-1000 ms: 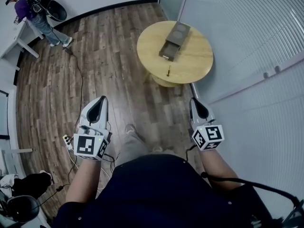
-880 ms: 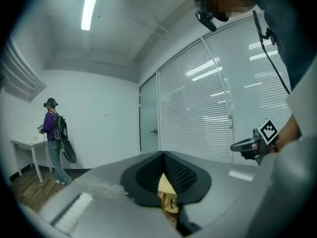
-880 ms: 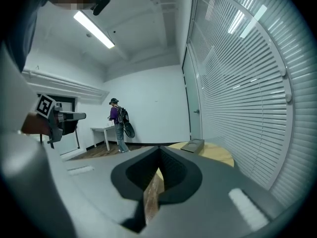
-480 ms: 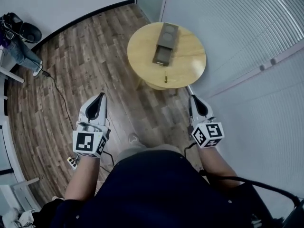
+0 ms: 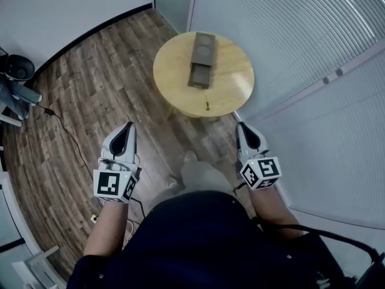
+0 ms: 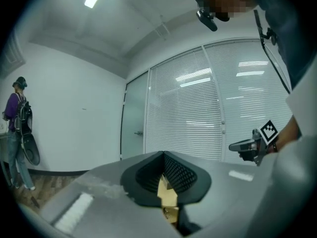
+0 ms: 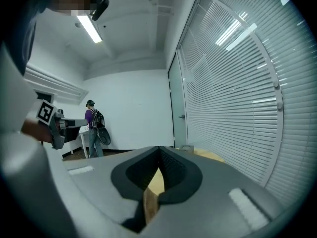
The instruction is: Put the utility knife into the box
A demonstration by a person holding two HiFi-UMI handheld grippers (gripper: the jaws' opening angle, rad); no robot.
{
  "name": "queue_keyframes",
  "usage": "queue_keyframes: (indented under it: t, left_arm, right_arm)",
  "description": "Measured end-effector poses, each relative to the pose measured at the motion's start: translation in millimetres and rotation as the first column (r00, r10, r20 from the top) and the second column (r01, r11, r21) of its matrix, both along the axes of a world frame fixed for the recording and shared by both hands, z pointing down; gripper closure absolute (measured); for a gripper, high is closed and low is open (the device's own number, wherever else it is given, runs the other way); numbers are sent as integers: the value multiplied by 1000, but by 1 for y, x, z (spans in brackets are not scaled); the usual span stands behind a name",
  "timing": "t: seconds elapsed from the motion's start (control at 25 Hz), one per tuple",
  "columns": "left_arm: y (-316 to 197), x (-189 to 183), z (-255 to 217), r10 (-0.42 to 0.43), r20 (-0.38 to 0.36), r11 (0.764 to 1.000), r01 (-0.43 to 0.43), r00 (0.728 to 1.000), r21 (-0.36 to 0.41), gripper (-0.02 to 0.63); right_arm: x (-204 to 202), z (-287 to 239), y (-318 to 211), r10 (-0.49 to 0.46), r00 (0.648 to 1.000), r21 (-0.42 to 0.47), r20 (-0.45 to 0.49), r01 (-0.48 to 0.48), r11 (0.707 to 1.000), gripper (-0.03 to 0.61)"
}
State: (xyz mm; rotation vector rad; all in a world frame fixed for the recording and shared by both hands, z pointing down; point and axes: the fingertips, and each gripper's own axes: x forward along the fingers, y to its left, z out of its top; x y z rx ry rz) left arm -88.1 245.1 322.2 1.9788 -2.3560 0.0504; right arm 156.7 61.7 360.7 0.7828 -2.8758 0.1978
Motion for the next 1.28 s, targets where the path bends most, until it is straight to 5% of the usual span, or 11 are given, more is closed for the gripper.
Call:
queue_keyframes:
  t: [0.4, 1.0, 1.28]
  left_arm:
    - [-52, -37, -2, -10, -19, 1000, 10, 1000, 1, 611]
    - [-160, -87, -11, 25, 112, 998, -18, 993, -62, 611]
    - [-206, -102, -5, 70, 96, 997, -66, 993, -48, 611]
  right_arm:
    - [-38, 9, -50, -2, 999, -25, -36, 1, 1000, 571]
    - [-121, 32, -147, -96, 995, -34, 6, 96, 995, 571]
    - [-129, 37, -181, -73, 997, -24, -21, 73, 997, 571]
